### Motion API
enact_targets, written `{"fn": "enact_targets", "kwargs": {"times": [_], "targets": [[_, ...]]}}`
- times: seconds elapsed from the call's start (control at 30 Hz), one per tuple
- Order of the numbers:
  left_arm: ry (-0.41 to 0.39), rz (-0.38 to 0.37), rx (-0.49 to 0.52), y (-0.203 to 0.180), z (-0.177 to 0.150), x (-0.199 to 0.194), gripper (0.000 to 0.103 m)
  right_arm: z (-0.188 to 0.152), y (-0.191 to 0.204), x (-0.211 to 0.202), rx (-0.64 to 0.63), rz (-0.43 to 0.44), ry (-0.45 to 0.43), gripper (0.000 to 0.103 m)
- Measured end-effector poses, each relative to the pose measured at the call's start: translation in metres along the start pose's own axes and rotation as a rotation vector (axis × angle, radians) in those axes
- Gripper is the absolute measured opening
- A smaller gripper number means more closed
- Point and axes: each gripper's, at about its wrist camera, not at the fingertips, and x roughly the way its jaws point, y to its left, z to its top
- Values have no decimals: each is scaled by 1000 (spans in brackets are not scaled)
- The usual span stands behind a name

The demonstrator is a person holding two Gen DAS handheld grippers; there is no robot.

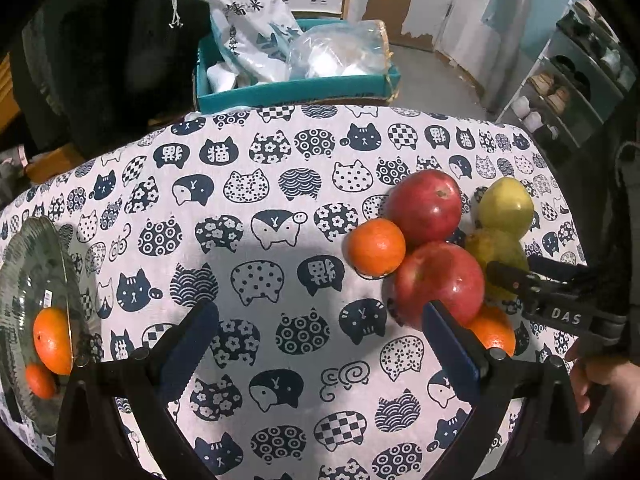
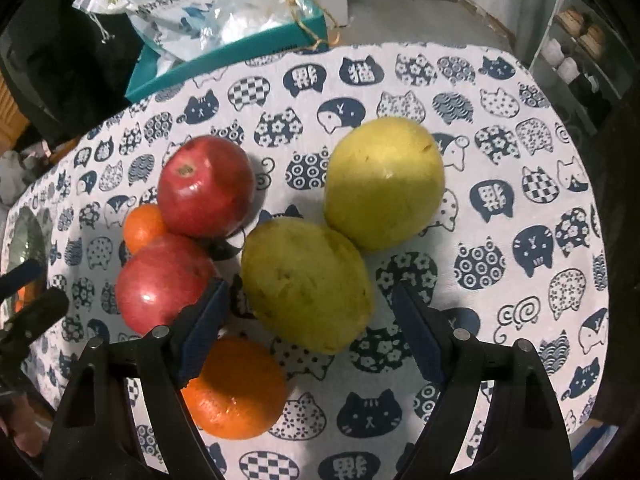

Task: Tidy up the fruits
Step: 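Move both tools back over the fruit pile, then grasp a red apple with the left tool while the right tool grasps a yellow pear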

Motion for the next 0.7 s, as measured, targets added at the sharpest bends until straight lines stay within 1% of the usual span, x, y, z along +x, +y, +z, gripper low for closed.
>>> {"fn": "enact_targets", "kwargs": {"times": [0.1, 0.13, 0.17, 0.2, 0.33, 0.43, 0.5, 0.57, 0.7], "targets": [[3, -9, -6, 0, 2, 2, 102, 0, 2, 10, -13, -11, 19, 83], [4, -13, -8, -1, 3, 3, 102, 0, 2, 13, -14, -14, 27, 81], [4, -20, -12, -2, 4, 3, 102, -1, 2, 17, -12, -14, 35, 76], [4, -25, -14, -2, 4, 3, 102, -1, 1, 20, -8, -11, 42, 75], [19, -74, -36, -7, 7, 6, 102, -1, 2, 21, -12, -12, 37, 72], [28, -108, -60, -13, 10, 8, 102, -3, 6, 16, -22, -35, 15, 72], [40, -130, -73, -17, 12, 12, 102, -7, 3, 8, -9, -34, -1, 72], [46, -141, -81, -21, 13, 15, 102, -11, -4, -2, 16, -36, -19, 71], [59, -152, -68, -34, 15, 22, 102, -18, -14, -17, 43, -73, -40, 71]]}}
